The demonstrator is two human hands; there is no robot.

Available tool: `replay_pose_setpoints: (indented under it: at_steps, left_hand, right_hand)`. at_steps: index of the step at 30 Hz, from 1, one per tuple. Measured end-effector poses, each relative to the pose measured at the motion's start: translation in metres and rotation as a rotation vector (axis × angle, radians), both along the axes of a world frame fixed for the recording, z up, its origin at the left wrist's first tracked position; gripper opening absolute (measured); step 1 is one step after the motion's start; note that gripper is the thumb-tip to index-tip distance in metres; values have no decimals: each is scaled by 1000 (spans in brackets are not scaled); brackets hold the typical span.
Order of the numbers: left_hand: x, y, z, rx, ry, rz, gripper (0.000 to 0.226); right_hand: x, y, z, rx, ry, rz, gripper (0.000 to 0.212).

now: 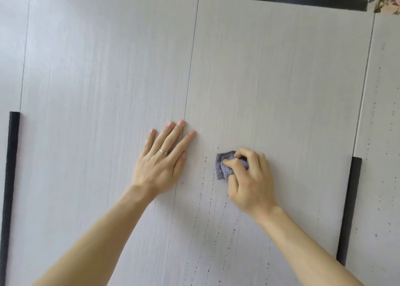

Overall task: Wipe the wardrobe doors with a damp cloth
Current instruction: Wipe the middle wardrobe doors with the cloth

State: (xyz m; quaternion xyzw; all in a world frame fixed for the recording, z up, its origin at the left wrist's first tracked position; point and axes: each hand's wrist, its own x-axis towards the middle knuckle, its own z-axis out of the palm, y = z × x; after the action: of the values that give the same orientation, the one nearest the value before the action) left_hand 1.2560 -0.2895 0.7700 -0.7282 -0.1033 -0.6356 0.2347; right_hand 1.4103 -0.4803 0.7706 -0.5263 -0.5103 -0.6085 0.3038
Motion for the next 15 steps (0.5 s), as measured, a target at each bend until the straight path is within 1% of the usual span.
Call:
replay_pose_setpoints:
  at_steps: [2, 5, 7, 9, 13, 15]
  left_hand:
    - [2, 1, -2, 23, -9, -12, 48]
    - [1, 3, -1, 43, -9, -15, 48]
    - [1, 3, -2, 46, -12, -18, 48]
    - [2, 3, -3, 45, -10, -27, 49]
    - [2, 5, -5, 38, -25, -37, 50]
    - [3, 5, -7, 39, -18, -33, 49]
  right_hand:
    - [-3, 1, 20, 11, 25, 4, 33]
    - [-15, 9, 59, 95, 148, 0, 35]
    - [-23, 16, 67, 146, 210, -9, 36]
    - [-27, 21, 51, 150, 198, -32, 34]
    - [-27, 20, -19, -58, 10, -57, 28]
    - [-27, 18, -22, -82, 22, -37, 30]
